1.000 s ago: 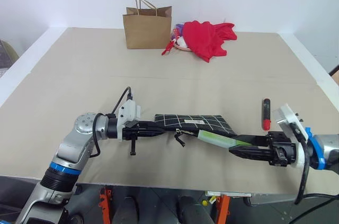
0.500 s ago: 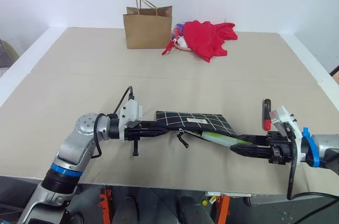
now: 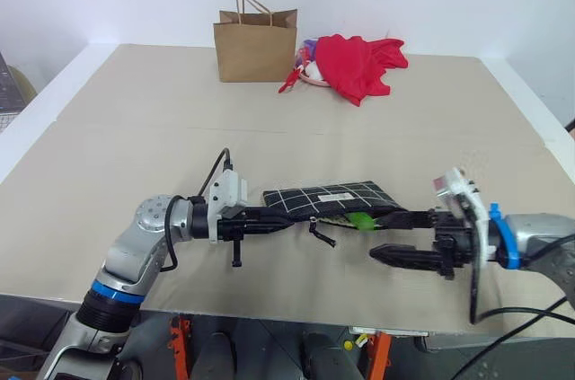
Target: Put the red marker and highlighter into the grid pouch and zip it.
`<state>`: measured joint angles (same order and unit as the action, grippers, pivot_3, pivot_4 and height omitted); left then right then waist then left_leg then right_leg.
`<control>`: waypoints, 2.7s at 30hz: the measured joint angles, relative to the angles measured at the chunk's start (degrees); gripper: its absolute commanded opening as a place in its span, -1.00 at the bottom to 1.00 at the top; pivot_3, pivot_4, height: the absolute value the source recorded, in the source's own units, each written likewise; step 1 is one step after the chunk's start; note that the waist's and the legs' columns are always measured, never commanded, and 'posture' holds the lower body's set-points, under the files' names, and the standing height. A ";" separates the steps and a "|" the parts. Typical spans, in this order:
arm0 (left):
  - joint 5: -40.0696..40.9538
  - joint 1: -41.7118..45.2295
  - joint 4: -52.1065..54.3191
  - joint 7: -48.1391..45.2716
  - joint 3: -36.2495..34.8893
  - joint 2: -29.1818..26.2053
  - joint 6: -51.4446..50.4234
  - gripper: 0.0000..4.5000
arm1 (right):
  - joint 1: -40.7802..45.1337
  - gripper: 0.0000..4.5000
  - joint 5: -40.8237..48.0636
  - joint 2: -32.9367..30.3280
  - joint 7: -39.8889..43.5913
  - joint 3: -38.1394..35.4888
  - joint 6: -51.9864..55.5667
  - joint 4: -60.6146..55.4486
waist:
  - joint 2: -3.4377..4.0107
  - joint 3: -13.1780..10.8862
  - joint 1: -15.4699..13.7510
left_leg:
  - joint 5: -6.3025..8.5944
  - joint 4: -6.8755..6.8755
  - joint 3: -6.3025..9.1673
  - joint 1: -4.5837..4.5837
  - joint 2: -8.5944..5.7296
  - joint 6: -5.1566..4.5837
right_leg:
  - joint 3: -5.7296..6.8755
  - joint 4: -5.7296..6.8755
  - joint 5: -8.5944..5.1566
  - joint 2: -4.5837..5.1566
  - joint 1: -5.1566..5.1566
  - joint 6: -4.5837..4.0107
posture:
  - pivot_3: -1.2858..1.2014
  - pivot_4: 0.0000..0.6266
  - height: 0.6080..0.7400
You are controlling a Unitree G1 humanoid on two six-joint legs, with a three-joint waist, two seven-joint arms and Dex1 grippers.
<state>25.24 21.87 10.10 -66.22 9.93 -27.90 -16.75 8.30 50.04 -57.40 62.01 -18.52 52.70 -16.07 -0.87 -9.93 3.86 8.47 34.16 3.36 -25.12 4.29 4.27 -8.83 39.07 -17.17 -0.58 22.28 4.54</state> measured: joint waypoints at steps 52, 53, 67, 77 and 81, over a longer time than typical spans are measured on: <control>0.39 -0.96 1.10 1.08 -0.13 -0.76 -0.24 -1.00 | 1.61 -0.75 -5.90 2.95 -2.03 -4.66 -13.23 2.05 | 0.38 0.04 -0.21 | 0.02 -0.05 0.07 0.17 -0.08 -0.06 | -0.07 -0.02 -0.10 0.00 -0.28 0.04 | 0.03 -0.52 1.00; 0.60 -0.93 0.99 0.67 -0.13 -0.92 -0.70 -1.00 | 1.64 -0.75 -1.26 0.76 0.72 -5.40 -9.63 -0.24 | 0.32 0.05 -0.23 | 0.04 -0.06 0.08 0.17 -0.08 -0.08 | -0.06 -0.02 -0.12 -0.01 -0.28 0.01 | 0.03 -0.52 1.00; 0.59 1.44 -2.41 0.50 -0.91 -1.08 -1.02 -1.00 | -9.90 -0.75 -4.40 -8.67 9.26 -1.39 -5.79 -4.40 | 0.17 -0.01 -0.44 | 0.02 0.14 0.04 0.07 -0.10 -0.02 | -0.06 -0.04 -0.09 0.04 -0.16 -0.01 | 0.03 -0.52 1.00; 0.60 1.02 -1.59 0.69 -0.74 -0.81 -1.08 -1.00 | -4.98 -0.75 -7.23 -8.55 8.41 3.23 -6.32 -2.20 | 0.17 -0.01 -0.46 | 0.03 0.11 0.04 0.05 -0.10 -0.02 | -0.06 -0.04 -0.07 0.04 -0.15 0.06 | 0.03 -0.52 1.00; 0.58 0.72 -0.60 1.09 -0.25 0.18 -1.11 -1.00 | -0.57 -0.75 -7.86 -6.41 5.37 7.69 -5.03 -2.47 | 0.18 -0.01 -0.41 | 0.02 0.12 0.04 0.03 -0.10 -0.02 | -0.06 -0.04 -0.06 0.04 -0.12 0.07 | 0.03 -0.52 1.00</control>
<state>25.82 22.59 9.49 -65.13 9.68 -27.72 -17.86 7.73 42.18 -63.81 67.38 -10.82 47.67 -18.55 -0.69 -9.93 3.46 8.50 34.28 3.40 -25.09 4.20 4.25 -8.89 39.03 -17.22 -0.54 22.16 4.61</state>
